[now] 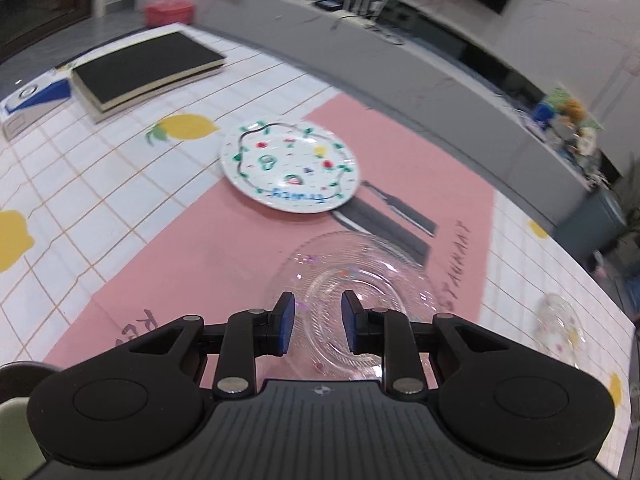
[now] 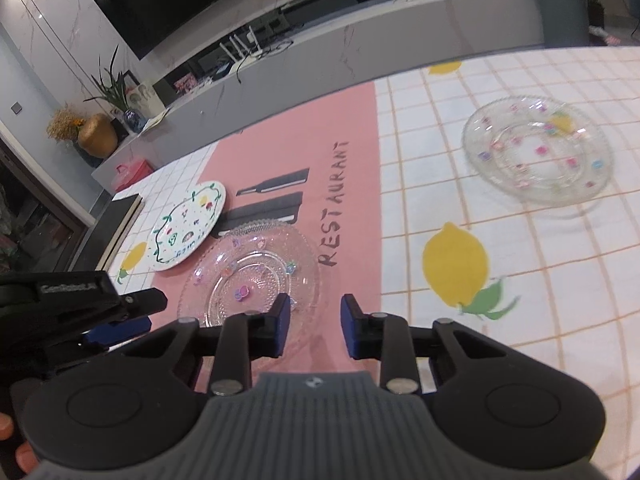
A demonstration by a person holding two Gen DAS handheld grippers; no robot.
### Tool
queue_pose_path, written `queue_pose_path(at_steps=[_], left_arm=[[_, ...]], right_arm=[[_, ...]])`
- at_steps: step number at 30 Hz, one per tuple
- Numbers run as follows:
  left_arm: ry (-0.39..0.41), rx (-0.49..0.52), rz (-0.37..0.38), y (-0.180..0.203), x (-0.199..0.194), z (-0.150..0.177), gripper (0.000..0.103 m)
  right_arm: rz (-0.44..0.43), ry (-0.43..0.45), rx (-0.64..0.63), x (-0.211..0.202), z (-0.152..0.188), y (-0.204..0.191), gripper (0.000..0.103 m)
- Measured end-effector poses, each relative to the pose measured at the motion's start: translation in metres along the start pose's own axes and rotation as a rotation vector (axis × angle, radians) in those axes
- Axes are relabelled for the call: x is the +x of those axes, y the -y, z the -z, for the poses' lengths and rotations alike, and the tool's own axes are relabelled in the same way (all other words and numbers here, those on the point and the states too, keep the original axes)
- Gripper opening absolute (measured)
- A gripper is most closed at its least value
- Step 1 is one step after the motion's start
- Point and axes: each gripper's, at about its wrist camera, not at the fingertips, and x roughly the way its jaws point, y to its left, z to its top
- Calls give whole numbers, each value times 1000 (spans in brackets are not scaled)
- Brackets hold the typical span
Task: Organize plates and bowls
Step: 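Move the right tool to the clear dotted glass plate and grasp its rim, then lift the glass plate with the right tool and carry it toward the bowl stack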
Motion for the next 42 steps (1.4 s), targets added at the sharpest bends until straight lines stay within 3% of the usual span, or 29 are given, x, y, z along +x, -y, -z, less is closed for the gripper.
queue_pose_path(at_steps=[6,15,22,24,26,32,37,41,42], left_arm=[[-1,-74,-71,-3,21,-1,28],[-16,-150,-91,-11,40,-2,28],[-39,-153,-95,-12,52,-1,30],[-39,-130,-107,-8,53,-1,29],[-42,-120,-115,-6,53,-1,24],[-74,-73,-74,6,48,9,20],[-102,-24,4,19,45,27,18],[-118,1,52,27,44,35,19],[-107,8,56,28,44,36,21]], right_arm=[[-20,-31,3,23,-6,-1,25],[-53,-76,43,47,-14,5,21],[-75,-88,82,54,-14,7,15],[-63,-90,89,54,-15,8,8],[-59,-89,101,54,-16,10,7],[-1,-71,101,38,-17,19,7],[55,-53,128,20,-15,41,7],[68,-50,158,12,-15,55,7],[65,-53,163,11,-15,56,11]])
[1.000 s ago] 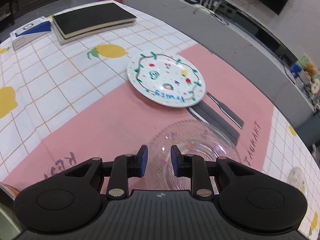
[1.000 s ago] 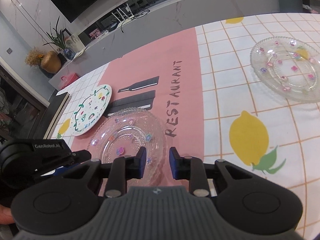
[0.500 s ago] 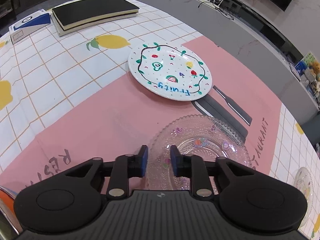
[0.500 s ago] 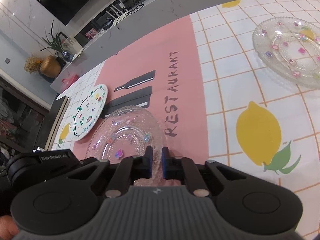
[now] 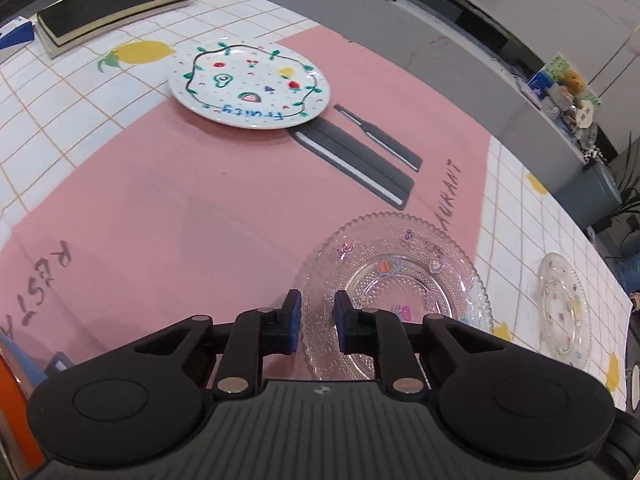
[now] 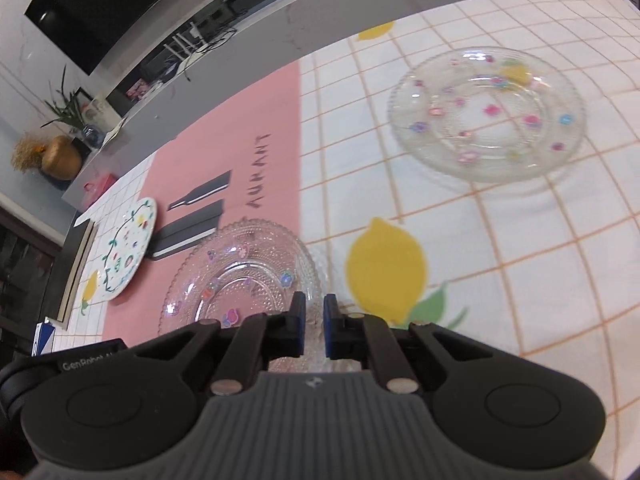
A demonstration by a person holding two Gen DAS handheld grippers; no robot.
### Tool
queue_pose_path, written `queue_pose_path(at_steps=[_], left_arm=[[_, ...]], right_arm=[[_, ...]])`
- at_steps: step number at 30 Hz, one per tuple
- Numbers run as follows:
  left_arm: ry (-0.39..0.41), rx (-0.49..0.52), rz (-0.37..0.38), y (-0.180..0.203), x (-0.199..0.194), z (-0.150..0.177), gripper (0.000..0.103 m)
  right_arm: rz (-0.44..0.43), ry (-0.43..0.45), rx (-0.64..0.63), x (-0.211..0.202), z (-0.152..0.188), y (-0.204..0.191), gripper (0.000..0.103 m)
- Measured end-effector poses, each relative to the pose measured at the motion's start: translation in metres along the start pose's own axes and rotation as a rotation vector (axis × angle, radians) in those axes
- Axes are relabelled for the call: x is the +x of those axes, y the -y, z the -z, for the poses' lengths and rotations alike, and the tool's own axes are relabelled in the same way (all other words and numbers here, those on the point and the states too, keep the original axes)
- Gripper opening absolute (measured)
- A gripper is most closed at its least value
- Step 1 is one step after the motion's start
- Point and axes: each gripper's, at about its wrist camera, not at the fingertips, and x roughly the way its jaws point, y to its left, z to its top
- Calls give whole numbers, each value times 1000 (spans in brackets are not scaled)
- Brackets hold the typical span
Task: Organize plates and bowls
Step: 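Lift the glass plate with the right tool and carry it toward the bowl stack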
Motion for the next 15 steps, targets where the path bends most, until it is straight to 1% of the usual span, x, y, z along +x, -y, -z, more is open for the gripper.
queue_pose_path(at_steps=[1,6,7,8,9,11,15], left_arm=[[10,10,-4,1,1,1,28],[68,65,-3,2,1,6,29],[76,77,-4,3,2,6,27],[83,92,-4,5,2,7,22],[89,110,-8,7,2,8,22],[90,129,-9,8,2,8,20],[83,121,10,6,-1,8,16]], right_arm=[[2,-3,0,0,0,1,12],[-17,1,-14,2,-1,0,14],[-24,1,-15,3,-1,0,14],[-20,5,-16,3,-1,-1,13],[-9,9,-21,4,-1,-3,9],[-6,14,-15,4,-1,-2,8],[-3,17,6,1,-2,1,7]])
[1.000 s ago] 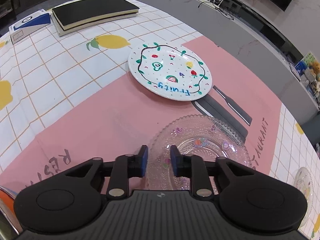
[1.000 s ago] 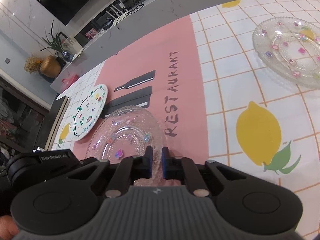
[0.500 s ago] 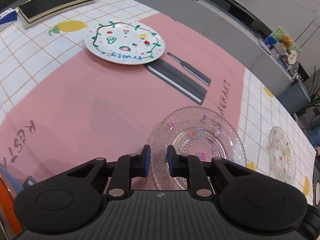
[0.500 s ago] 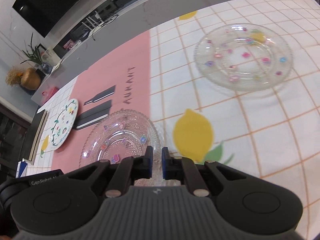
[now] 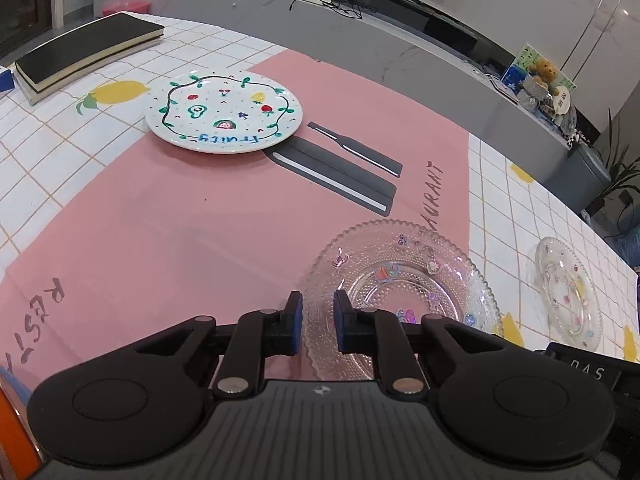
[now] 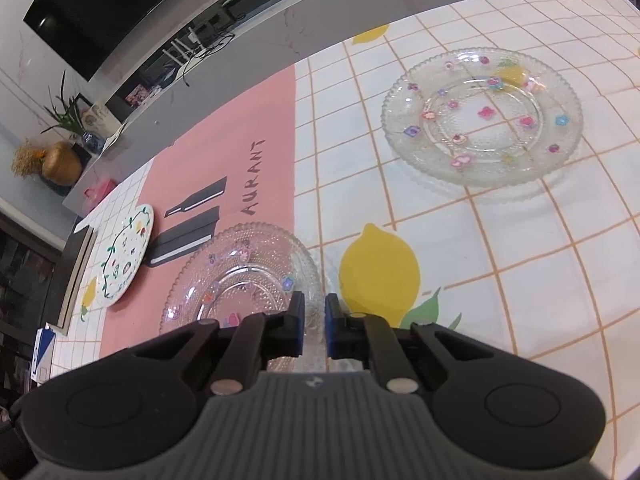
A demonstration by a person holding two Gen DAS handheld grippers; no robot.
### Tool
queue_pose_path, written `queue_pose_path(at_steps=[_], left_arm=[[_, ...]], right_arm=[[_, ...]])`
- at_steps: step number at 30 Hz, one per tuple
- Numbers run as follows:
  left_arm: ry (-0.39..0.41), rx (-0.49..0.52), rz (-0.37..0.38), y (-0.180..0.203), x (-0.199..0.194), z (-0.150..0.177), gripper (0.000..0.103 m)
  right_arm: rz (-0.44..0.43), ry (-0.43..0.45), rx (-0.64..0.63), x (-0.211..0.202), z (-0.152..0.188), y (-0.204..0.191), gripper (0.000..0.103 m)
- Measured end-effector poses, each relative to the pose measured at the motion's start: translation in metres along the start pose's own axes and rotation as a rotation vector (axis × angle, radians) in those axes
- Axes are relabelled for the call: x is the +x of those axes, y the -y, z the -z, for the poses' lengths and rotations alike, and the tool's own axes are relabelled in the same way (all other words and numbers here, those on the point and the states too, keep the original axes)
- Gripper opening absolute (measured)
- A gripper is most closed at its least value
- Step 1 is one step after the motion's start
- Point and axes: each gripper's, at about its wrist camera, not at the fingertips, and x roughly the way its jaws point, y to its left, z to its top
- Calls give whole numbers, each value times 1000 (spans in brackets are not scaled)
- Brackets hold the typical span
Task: Organize plates and bowls
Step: 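Lift the glass plate with the right tool and carry it toward the bowl stack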
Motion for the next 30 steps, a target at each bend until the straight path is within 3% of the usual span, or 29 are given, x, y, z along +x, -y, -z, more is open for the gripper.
queue_pose_path(at_steps=[11,30], left_arm=[[-13,10,31,9,-25,14,14],[-50,41,62,12,-91,64,14]], right_arm=[[15,15,-1,-41,4,5,6],[16,38,30,-122,70,28,6]])
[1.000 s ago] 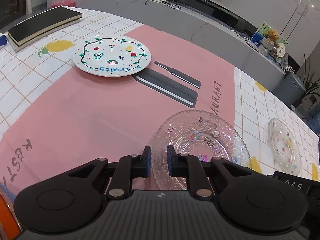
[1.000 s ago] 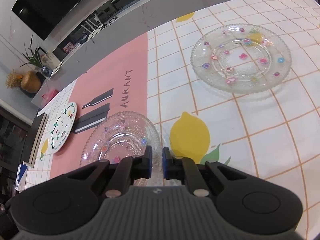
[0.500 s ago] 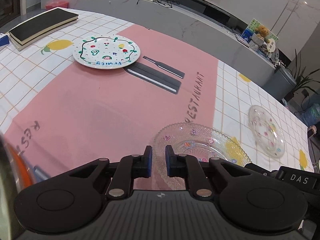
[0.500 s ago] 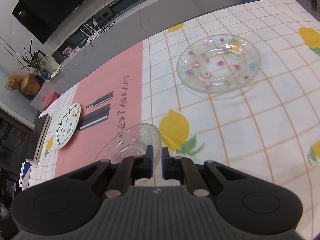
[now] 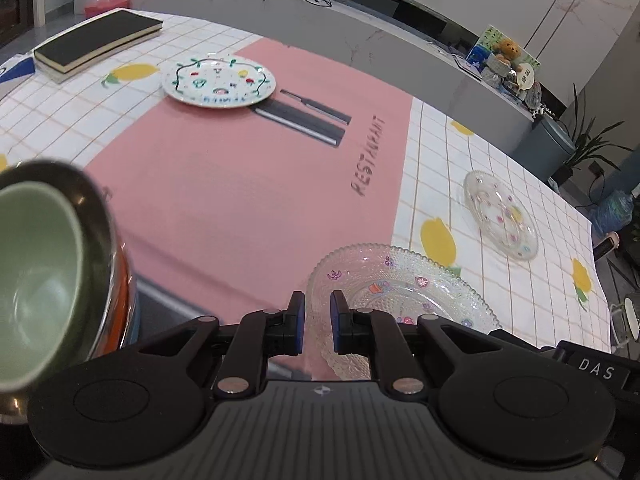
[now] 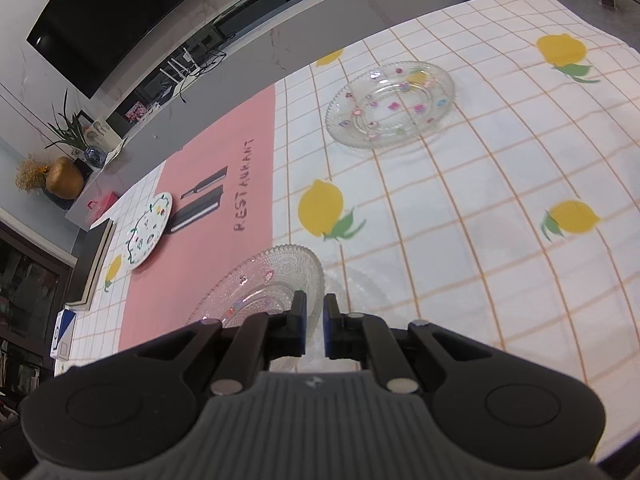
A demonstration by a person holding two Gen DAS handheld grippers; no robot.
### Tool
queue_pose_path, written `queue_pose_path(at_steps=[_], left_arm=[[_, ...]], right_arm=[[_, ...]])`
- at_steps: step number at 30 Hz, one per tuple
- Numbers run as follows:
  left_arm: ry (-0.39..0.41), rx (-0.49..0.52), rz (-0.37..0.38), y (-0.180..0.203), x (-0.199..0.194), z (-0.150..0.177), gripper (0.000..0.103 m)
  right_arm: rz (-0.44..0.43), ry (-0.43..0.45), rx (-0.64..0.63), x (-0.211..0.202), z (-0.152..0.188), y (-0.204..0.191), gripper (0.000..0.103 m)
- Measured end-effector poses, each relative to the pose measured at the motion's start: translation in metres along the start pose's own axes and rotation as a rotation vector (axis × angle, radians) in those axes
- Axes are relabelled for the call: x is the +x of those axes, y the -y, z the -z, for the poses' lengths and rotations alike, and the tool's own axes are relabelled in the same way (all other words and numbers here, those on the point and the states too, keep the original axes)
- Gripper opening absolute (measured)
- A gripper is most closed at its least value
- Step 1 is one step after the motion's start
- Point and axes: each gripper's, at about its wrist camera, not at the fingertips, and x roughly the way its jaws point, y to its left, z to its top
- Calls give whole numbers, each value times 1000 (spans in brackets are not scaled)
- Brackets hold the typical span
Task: Organize plates and bowls
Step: 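Lift the glass plate with the right tool and carry it toward the bowl stack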
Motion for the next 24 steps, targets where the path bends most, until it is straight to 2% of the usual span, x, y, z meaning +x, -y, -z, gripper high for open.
queue_pose_path(at_steps=[12,24], left_arm=[[-44,20,1,-7,-10,33,14],[-75,62,-8,-9,-7,52,13]], right_arm=[[17,-53,40,-9,35,21,6],[47,-78,32,-5,48,29,6]])
